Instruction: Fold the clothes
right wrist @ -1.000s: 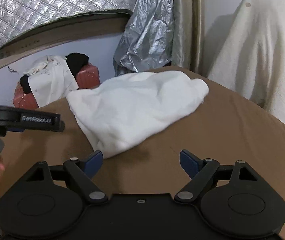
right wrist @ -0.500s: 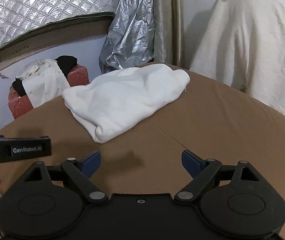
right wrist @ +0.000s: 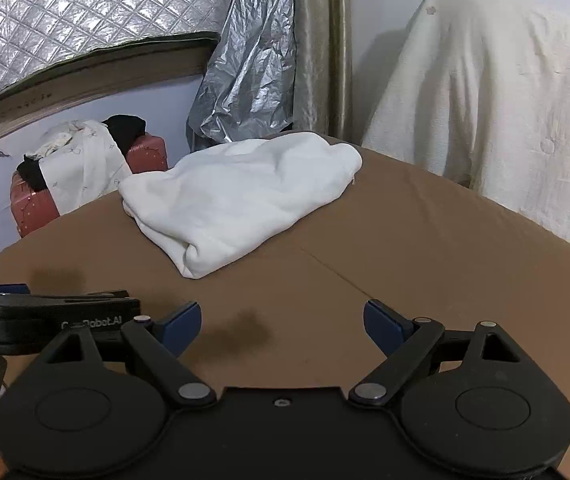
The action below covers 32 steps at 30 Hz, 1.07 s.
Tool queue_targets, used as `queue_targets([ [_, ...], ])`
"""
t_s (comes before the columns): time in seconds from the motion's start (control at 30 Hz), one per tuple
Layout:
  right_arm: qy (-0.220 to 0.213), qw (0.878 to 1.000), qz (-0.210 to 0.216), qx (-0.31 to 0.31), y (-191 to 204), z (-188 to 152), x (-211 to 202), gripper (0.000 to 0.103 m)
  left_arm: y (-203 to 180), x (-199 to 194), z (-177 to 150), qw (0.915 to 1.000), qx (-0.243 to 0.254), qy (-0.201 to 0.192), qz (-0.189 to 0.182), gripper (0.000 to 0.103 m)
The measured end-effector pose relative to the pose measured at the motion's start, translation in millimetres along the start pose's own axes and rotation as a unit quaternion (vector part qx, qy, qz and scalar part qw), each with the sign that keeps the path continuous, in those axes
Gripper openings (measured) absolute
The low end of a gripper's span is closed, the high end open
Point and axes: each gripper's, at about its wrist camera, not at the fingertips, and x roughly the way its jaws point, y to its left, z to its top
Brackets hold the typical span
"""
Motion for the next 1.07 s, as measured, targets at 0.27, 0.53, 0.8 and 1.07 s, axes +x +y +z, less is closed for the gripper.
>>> queue_targets([
  [0.27,-0.005,1.000,0.002,0.026,1.0,-17.1,0.1,0.092,1.6,6.3,-1.1,1.0000,0.004,0.007,0.000,0.103],
  [0.53,-0.008,0.999,0.014,0.035,2.5,-19.7,-3.0,0.092,3.1,4.1,0.0,1.0000,0.003,0.000,-0.002,0.103],
  [0.8,-0.004,1.000,-0.002,0.030,4.4,-20.2,-10.4,0.092,-3.7,-1.3,0.1,0.9994,0.033,-0.013,-0.001,0.103],
  [1.07,-0.003,1.000,-0.009,0.025,5.9,-19.2,-14.9,0.092,-3.5,-0.7,0.4,0.9992,0.039,-0.008,0.000,0.103],
])
